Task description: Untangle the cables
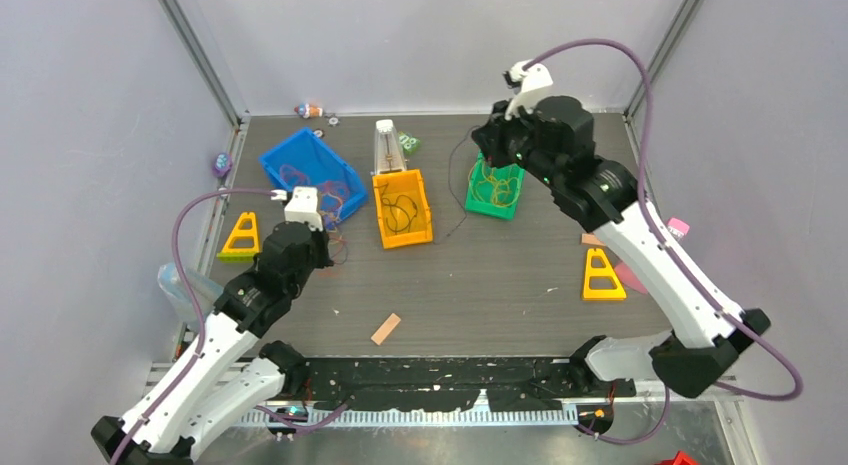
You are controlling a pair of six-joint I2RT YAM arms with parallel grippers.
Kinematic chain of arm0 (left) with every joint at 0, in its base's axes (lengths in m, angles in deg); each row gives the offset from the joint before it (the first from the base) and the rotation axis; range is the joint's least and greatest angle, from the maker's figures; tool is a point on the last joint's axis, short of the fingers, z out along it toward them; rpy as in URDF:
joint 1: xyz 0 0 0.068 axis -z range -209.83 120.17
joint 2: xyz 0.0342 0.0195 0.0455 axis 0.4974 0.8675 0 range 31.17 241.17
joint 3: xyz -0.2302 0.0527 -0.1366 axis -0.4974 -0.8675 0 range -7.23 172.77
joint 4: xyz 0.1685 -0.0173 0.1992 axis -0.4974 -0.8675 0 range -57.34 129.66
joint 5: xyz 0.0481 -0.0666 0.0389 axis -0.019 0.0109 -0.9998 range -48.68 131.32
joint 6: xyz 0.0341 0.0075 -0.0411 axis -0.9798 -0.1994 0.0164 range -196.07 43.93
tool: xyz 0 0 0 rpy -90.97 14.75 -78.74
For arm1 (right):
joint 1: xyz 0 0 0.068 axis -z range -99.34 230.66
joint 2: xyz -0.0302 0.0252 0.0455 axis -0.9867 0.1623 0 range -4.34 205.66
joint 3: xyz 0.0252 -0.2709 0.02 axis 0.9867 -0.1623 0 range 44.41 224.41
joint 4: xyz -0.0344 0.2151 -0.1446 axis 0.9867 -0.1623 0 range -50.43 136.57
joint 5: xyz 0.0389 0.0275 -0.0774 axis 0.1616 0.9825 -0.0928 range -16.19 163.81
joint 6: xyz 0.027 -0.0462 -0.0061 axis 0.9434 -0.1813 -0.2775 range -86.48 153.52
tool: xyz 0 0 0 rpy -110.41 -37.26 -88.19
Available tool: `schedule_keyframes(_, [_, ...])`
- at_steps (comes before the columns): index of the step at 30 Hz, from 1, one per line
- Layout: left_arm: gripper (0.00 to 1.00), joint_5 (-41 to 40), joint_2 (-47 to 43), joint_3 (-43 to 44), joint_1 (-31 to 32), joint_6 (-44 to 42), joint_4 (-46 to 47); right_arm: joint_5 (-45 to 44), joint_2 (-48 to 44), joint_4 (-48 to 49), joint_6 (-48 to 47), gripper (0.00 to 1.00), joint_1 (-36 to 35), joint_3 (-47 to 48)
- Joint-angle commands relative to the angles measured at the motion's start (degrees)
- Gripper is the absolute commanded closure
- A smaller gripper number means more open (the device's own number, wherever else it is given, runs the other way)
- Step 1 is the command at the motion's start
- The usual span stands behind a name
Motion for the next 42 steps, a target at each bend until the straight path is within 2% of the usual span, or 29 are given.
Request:
schedule_keyframes(1, [1.0,0.29,-1.35,1.39,-4.64,-1.26,-2.59,4.12,4.18,4.78,-0.73,0.95,-2.84,7.17])
schedule_keyframes(8, [1.0,1.41,-2.77,1.68,-7.31,-2.62,-3.19,3.88,10.0,4.87,-1.69,0.95,-3.69,12.02])
schedule_keyframes(20, [1.0,0.75,-3.42,2.19,-7.87,-4.24,-3.69,5.14,19.67,5.04,-2.17,0.95,-5.09,17.02])
schedule_keyframes(27, [1.0,0.89,-4.14,1.82,-7.88,-4.82,-3.68,5.29,22.9,8.09,-3.37,0.95,-5.69,11.77])
schedule_keyframes(32, [1.0,1.85,-4.34,1.29,-7.88,-5.19,-3.05,12.84,24.55,11.7,-4.85,0.95,-5.71,6.5])
schedule_keyframes(37, [1.0,4.31,-4.85,-0.05,-7.88,-5.61,-1.68,23.08,27.92,11.64,-6.92,0.95,-5.54,5.14])
schedule_keyframes(42, [1.0,5.95,-5.79,-1.52,-7.88,-6.02,0.03,22.12,32.96,14.25,-4.98,0.95,-5.54,1.24])
